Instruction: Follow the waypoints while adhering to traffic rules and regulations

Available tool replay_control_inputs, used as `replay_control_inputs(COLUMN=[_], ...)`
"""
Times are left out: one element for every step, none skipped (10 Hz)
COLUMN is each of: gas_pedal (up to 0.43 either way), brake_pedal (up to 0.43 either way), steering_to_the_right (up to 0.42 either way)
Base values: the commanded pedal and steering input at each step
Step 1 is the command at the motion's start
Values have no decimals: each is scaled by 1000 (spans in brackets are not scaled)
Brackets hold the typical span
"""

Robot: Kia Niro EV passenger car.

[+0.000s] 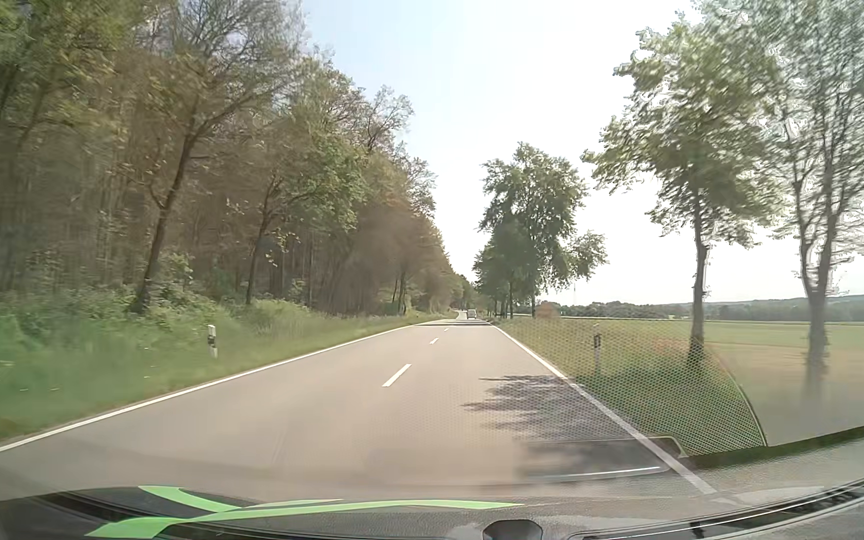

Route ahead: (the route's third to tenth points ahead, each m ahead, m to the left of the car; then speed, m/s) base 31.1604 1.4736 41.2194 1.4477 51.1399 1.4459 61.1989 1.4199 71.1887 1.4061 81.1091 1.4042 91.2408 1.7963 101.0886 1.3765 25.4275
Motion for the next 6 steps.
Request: replay_control_inputs(gas_pedal=[197, 197, 197, 197, 197, 197], brake_pedal=[0, 0, 0, 0, 0, 0], steering_to_the_right=[-3, -4, -4, -3, -3, -2])
